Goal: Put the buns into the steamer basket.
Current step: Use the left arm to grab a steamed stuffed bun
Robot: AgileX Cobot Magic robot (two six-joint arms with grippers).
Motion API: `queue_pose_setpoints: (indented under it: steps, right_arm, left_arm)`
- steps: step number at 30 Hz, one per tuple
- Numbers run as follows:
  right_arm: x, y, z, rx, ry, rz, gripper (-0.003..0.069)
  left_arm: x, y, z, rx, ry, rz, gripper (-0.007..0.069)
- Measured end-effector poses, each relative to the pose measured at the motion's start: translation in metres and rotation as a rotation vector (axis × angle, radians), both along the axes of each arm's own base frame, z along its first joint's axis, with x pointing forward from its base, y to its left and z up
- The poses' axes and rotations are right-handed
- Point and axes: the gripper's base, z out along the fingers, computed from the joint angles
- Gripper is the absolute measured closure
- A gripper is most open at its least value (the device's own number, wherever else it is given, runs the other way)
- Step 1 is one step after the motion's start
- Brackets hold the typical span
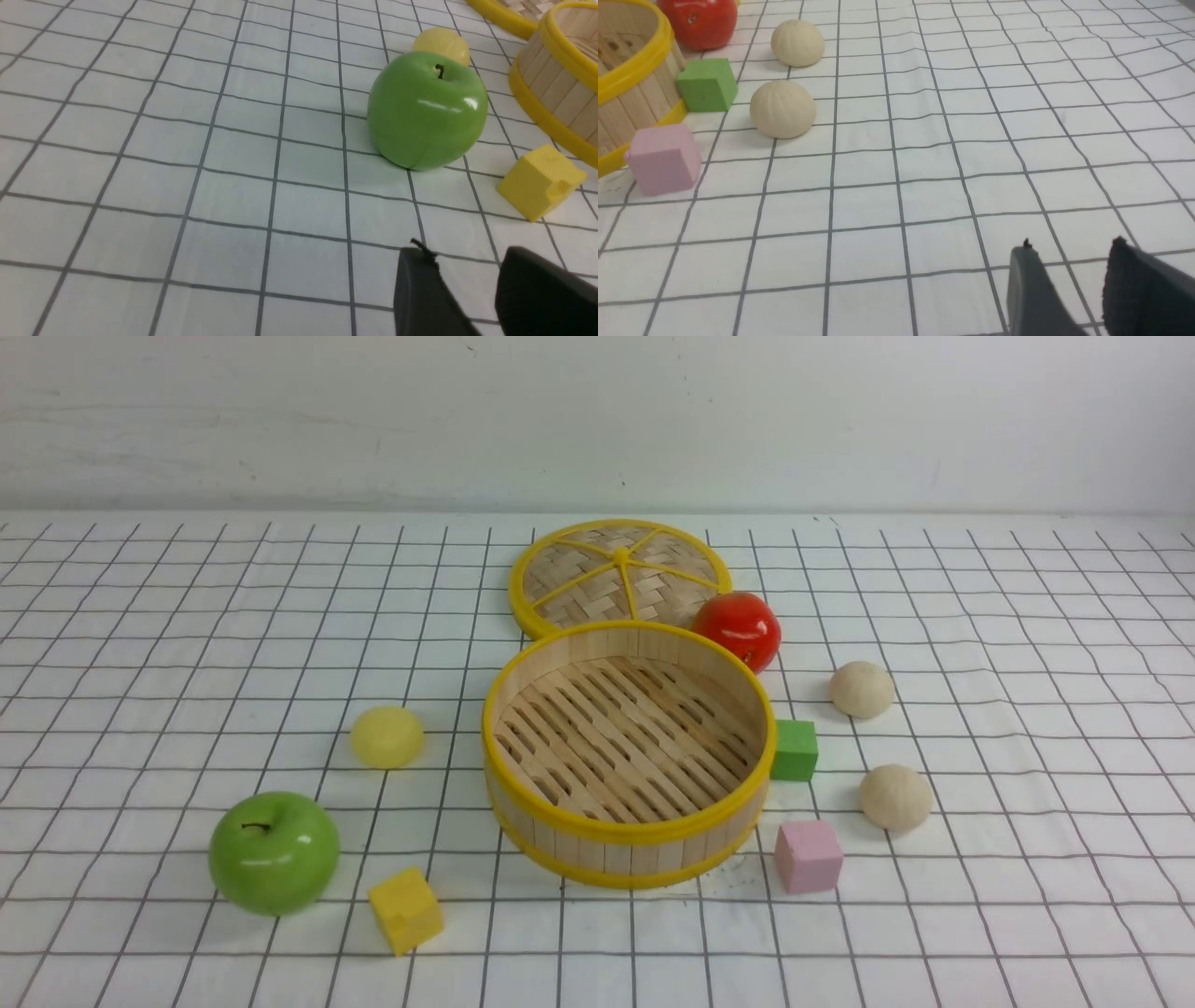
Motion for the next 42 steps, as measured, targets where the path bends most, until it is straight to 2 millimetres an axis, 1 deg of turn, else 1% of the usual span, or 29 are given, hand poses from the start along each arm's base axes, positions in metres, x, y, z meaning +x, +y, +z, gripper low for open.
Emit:
queue_pose_setpoints:
  steps: [5,8,10,11,12,13,16,17,19,20,21,22,23,26,28,30,32,33,34,35,36,37,39,41,42]
  right_arm:
    - [0.000,0.000,0.000,0.000,0.000,0.000,0.0419]
    - [0.000,0.000,0.000,0.000,0.000,0.000,0.0419]
    - [0.000,0.000,0.000,0.000,0.000,0.000,0.0419]
    - [0.000,0.000,0.000,0.000,0.000,0.000,0.0419]
    - [0.000,0.000,0.000,0.000,0.000,0.000,0.0419]
    - [0.000,0.000,0.000,0.000,0.000,0.000,0.0419]
    - [0.000,0.000,0.000,0.000,0.000,0.000,0.0419]
    - [0.000,0.000,0.000,0.000,0.000,0.000,0.0419]
    - [0.000,0.000,0.000,0.000,0.000,0.000,0.0419]
    - [0.000,0.000,0.000,0.000,0.000,0.000,0.0419]
    - [0.000,0.000,0.000,0.000,0.000,0.000,0.0419]
    - [0.000,0.000,0.000,0.000,0.000,0.000,0.0419]
    - [0.000,0.000,0.000,0.000,0.000,0.000,0.0419]
    - [0.000,0.000,0.000,0.000,0.000,0.000,0.0419]
    - [0.000,0.000,0.000,0.000,0.000,0.000,0.0419]
    - [0.000,0.000,0.000,0.000,0.000,0.000,0.0419]
    - [0.000,0.000,0.000,0.000,0.000,0.000,0.0419]
    - [0.000,0.000,0.000,0.000,0.000,0.000,0.0419]
    - [0.000,0.000,0.000,0.000,0.000,0.000,0.0419]
    - [0.000,0.000,0.000,0.000,0.000,0.000,0.0419]
    - [0.000,0.000,0.000,0.000,0.000,0.000,0.0419]
    - [0.000,0.000,0.000,0.000,0.000,0.000,0.0419]
    - [0.000,0.000,0.000,0.000,0.000,0.000,0.0419]
    - [0.000,0.000,0.000,0.000,0.000,0.000,0.0419]
    - [0.000,0.000,0.000,0.000,0.000,0.000,0.0419]
  left_arm:
    - [0.000,0.000,0.001,-0.003,-0.012,-0.001,0.0386]
    - [0.002,-0.001,0.007,-0.034,-0.074,-0.005,0.0386]
    - [0.003,-0.002,0.016,-0.080,-0.172,-0.008,0.0386]
    - [0.004,-0.003,0.017,-0.089,-0.189,-0.009,0.0386]
    - [0.004,-0.003,0.024,-0.127,-0.255,-0.008,0.0386]
    - [0.004,-0.003,0.025,-0.136,-0.272,-0.007,0.0386]
    - [0.004,-0.002,0.038,-0.183,-0.409,-0.002,0.0386]
    - [0.004,-0.002,0.039,-0.186,-0.417,-0.001,0.0386]
    - [0.002,-0.001,0.049,-0.234,-0.497,0.007,0.0386]
    - [0.002,-0.001,0.050,-0.235,-0.500,0.007,0.0386]
    - [0.001,0.000,0.056,-0.245,-0.515,0.006,0.0386]
    - [-0.001,0.000,0.067,-0.257,-0.540,0.004,0.0386]
    - [-0.002,0.000,0.072,-0.260,-0.550,0.003,0.0386]
    - [-0.004,-0.001,0.128,-0.275,-0.586,-0.010,0.0386]
    - [-0.003,-0.002,0.159,-0.287,-0.571,-0.020,0.0386]
    - [0.004,-0.005,0.187,-0.304,-0.498,-0.032,0.0386]
    - [0.020,-0.009,0.203,-0.329,-0.363,-0.043,0.0386]
    - [0.028,-0.011,0.206,-0.330,-0.287,-0.048,0.0386]
    - [0.030,-0.011,0.206,-0.330,-0.271,-0.048,0.0386]
    - [0.045,-0.015,0.203,-0.324,-0.132,-0.050,0.0386]
    - [0.050,-0.015,0.201,-0.323,-0.106,-0.048,0.0386]
    - [0.066,-0.018,0.189,-0.314,0.017,-0.042,0.0386]
    - [0.082,-0.020,0.178,-0.307,0.119,-0.032,0.0386]
    - [0.096,-0.021,0.168,-0.306,0.185,-0.022,0.0386]
    - [0.110,-0.022,0.159,-0.310,0.237,-0.011,0.0386]
